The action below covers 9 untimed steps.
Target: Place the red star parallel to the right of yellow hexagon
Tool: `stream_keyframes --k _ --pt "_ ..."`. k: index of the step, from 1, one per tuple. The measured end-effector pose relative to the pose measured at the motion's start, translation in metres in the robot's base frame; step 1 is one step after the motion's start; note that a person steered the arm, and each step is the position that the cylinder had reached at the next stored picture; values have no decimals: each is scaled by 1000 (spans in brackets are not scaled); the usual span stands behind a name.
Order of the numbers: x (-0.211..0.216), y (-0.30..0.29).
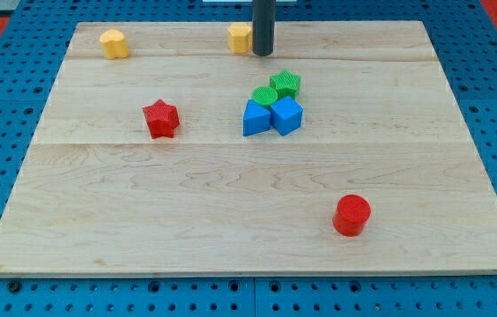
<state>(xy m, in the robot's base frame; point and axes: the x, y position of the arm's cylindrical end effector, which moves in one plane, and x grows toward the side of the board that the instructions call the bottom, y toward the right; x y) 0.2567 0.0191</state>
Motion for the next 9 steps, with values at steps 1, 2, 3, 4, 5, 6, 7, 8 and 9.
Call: stream_keyframes --k 1,2,3,4,5,6,7,8,9 --pt "14 -1" --pt "39 -33" --pt "67 -72" --pt "82 -158" --pt "99 -245" --pt "177 -186" --pt "158 -122" --pt "93 -81" --pt "73 -100"
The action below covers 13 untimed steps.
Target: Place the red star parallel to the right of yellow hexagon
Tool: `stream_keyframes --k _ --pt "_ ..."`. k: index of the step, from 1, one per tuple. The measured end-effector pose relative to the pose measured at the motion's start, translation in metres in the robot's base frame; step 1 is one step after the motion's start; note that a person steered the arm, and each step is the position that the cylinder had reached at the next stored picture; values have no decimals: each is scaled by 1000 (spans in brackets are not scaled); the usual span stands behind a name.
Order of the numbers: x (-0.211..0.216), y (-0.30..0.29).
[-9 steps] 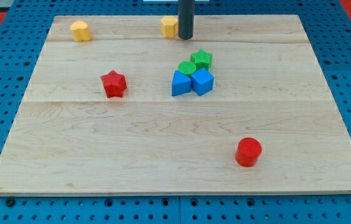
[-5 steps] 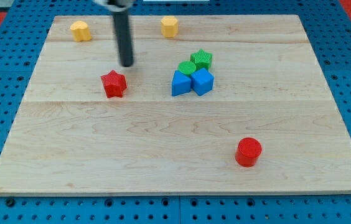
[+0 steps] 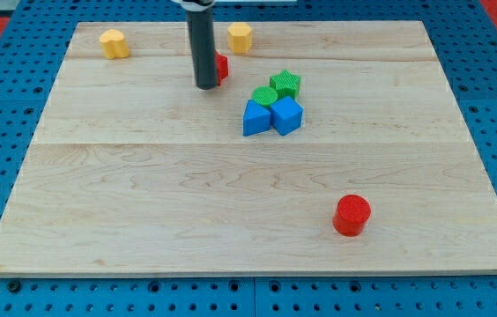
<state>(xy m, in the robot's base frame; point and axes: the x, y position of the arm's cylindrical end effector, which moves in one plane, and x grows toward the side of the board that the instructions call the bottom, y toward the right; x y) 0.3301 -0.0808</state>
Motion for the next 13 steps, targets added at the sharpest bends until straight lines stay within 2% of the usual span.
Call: stream_keyframes --k 1,2,3,4,5,7,9,13 --pt "-7 -40" --pt "-11 30" --pt "-48 81" --pt "-40 22" --pt "-57 15" --pt "-77 108" --pt "-83 234" --pt "-62 241"
